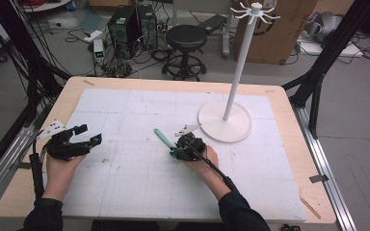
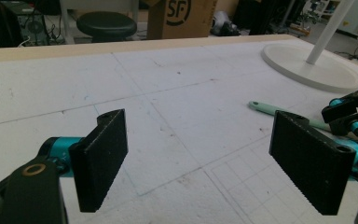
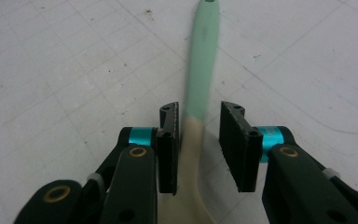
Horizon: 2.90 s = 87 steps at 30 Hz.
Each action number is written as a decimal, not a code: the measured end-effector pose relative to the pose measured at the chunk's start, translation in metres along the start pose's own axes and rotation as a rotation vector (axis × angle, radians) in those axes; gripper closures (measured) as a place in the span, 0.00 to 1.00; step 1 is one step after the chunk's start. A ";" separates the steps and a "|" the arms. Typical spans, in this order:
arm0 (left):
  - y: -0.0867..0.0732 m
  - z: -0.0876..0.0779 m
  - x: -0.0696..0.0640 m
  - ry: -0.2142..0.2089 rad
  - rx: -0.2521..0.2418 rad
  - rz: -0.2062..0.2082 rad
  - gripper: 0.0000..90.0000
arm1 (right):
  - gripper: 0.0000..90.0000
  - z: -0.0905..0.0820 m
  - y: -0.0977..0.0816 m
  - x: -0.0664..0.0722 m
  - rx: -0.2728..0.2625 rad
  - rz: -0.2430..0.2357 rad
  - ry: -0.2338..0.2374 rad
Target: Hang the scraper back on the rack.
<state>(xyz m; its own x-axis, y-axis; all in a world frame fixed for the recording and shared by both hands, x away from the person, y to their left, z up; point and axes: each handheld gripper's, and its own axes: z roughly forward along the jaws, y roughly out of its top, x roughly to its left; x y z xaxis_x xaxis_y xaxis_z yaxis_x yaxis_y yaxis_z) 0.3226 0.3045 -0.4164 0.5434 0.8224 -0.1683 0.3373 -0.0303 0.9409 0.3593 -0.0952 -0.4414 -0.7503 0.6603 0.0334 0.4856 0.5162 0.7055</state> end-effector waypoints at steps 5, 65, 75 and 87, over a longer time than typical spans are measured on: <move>0.000 0.000 0.000 0.003 0.002 0.002 0.22 | 0.76 0.000 0.001 0.004 0.007 -0.009 -0.025; -0.001 -0.003 0.001 -0.005 -0.006 -0.010 0.22 | 0.90 -0.225 0.036 -0.093 -0.296 0.107 0.019; -0.001 -0.003 0.001 -0.005 -0.003 -0.011 0.22 | 0.90 -0.284 0.048 -0.104 -0.338 0.069 -0.027; -0.002 -0.002 0.000 -0.004 0.006 -0.013 0.22 | 0.90 -0.360 0.045 -0.124 -0.405 0.077 -0.101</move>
<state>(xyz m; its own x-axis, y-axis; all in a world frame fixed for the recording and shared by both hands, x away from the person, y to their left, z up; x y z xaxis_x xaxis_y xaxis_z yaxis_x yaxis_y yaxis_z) 0.3204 0.3060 -0.4172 0.5419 0.8205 -0.1820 0.3490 -0.0227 0.9368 0.3131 -0.3505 -0.1593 -0.6610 0.7492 0.0414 0.3080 0.2206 0.9254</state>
